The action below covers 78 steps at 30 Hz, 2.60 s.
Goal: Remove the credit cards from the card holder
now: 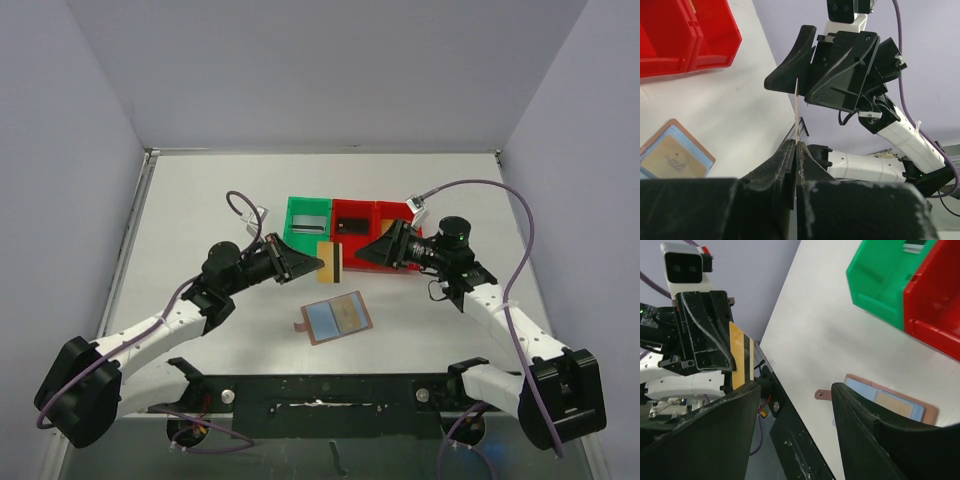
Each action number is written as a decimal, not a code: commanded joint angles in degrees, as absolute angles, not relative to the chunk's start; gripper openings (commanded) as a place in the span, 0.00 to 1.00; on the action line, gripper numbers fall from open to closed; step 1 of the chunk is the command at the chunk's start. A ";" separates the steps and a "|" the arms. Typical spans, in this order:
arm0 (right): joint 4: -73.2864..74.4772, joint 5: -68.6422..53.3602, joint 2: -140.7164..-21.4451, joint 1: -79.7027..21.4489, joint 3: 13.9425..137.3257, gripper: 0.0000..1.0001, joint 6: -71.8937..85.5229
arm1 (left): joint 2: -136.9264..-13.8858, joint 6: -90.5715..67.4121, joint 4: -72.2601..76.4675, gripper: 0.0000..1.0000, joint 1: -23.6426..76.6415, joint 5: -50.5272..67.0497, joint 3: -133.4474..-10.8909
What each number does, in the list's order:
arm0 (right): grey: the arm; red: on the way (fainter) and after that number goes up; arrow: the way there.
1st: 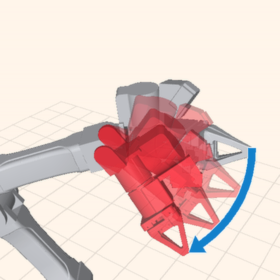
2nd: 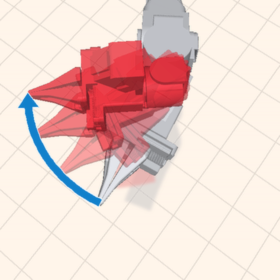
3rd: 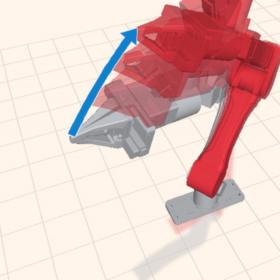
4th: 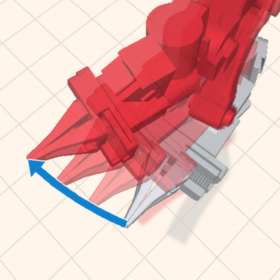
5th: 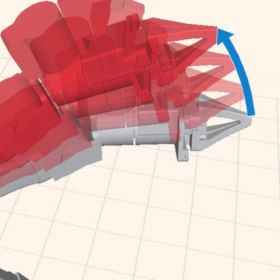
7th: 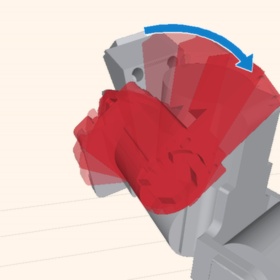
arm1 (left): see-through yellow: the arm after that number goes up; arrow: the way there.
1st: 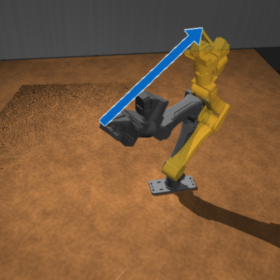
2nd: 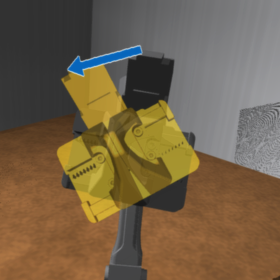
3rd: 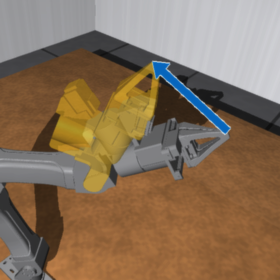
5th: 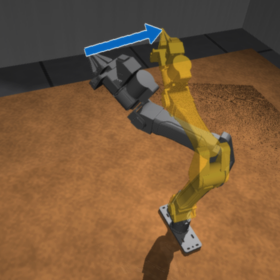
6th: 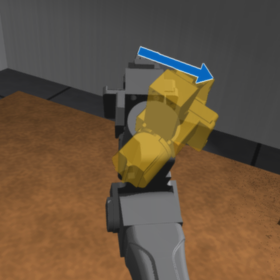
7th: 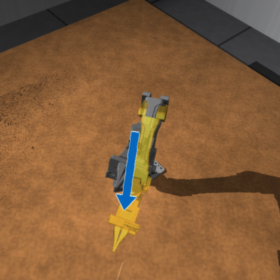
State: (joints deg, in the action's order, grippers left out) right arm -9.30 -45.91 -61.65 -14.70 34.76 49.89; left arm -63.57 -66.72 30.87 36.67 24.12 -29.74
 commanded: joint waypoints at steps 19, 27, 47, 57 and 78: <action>-32.49 -59.24 -70.78 -21.85 39.82 0.21 59.45 | -66.20 -70.46 43.86 0.00 36.42 26.19 -28.74; -33.70 -60.73 -71.10 -21.93 39.51 0.12 60.33 | -67.19 -71.16 45.91 0.00 36.42 26.39 -28.82; 11.24 -14.22 -58.78 -14.91 50.05 0.00 11.04 | -57.11 -59.00 7.51 0.70 35.89 14.52 -34.33; 13.57 1.67 -61.30 -24.66 48.78 0.00 -22.00 | -57.12 -56.07 1.62 0.72 35.80 15.65 -35.34; 9.24 -12.75 -74.11 -13.15 49.90 0.00 -38.69 | -56.70 -54.73 -2.66 0.72 35.86 16.69 -35.34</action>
